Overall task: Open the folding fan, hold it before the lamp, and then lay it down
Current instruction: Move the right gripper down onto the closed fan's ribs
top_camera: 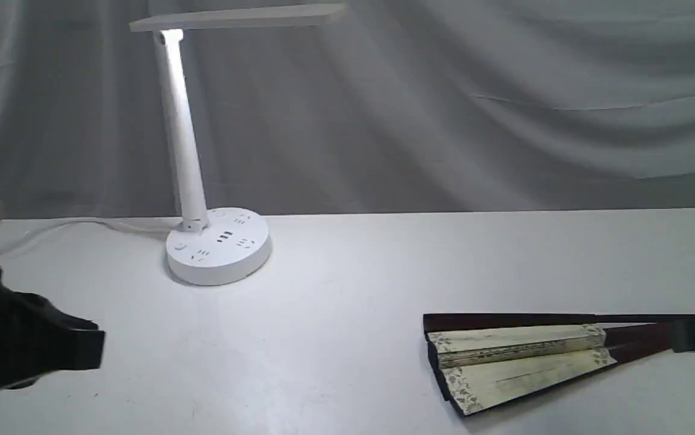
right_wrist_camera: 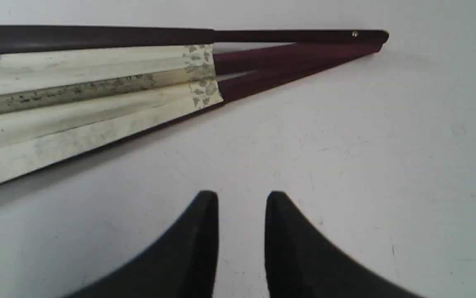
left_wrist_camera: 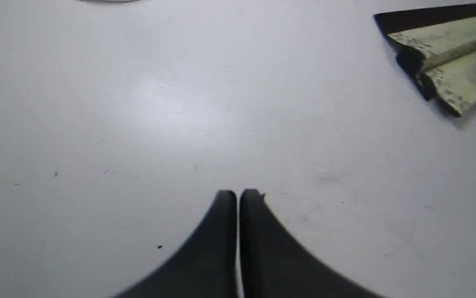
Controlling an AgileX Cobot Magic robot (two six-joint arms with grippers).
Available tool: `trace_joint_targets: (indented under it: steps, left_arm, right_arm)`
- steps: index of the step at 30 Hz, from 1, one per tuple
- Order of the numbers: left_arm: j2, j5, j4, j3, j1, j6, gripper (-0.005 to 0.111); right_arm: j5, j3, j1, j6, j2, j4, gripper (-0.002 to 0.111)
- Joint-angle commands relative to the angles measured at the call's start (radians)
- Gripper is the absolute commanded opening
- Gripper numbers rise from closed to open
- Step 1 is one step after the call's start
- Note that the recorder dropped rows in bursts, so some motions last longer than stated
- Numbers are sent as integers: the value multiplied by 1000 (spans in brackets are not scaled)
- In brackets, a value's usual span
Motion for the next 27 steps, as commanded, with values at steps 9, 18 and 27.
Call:
trace_joint_targets:
  steps: [9,18,27]
  left_arm:
    - [197,-159,-36,-3,-217,-4,0]
    - [226,-157,-51,-3,-215,-10,0]
    - [226,-122,-58,-3,-132,-124,0]
  right_arm:
    - [89,-224,12,-352,240,237,22]
    - [342,-502,38,-765,481,447,39]
    - [326,-664,131,-893,648,419,43]
